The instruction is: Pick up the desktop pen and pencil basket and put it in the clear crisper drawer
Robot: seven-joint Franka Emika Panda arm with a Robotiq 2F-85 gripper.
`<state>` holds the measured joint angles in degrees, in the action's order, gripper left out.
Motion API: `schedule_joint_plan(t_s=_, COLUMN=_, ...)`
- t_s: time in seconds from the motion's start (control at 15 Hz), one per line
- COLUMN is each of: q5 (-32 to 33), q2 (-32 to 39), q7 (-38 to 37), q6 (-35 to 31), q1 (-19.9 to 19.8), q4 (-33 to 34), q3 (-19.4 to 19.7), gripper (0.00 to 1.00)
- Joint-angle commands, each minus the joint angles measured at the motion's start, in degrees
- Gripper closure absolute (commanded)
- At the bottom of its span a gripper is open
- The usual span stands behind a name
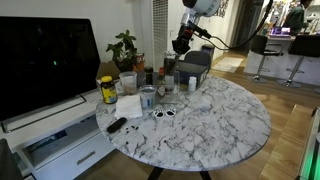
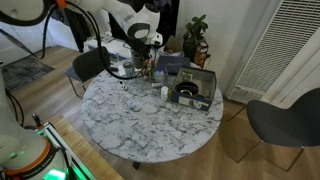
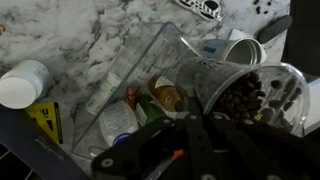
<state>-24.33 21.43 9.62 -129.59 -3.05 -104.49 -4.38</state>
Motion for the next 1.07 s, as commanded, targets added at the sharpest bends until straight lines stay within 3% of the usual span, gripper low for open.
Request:
schedule_joint_plan(t_s=0.0, q5=1.22, q2=3.52, q7=-3.83, q6=-1.43, q1=0.42, q4=1.88, q3=0.62, gripper=0.99)
schedule_joint_plan(t_s=0.47, q5=6.37, q2=7.52, q7=-10.58, q6=-6.94, q1=2.13, q4=1.01, q3=2.39, gripper=0.99)
schedule_joint_plan(t_s=1.0, q5=10.98, q2=12.15, q7=-14.17, q6=-7.7, q1=3.91, q4=2.74, q3=2.16, gripper=0.99)
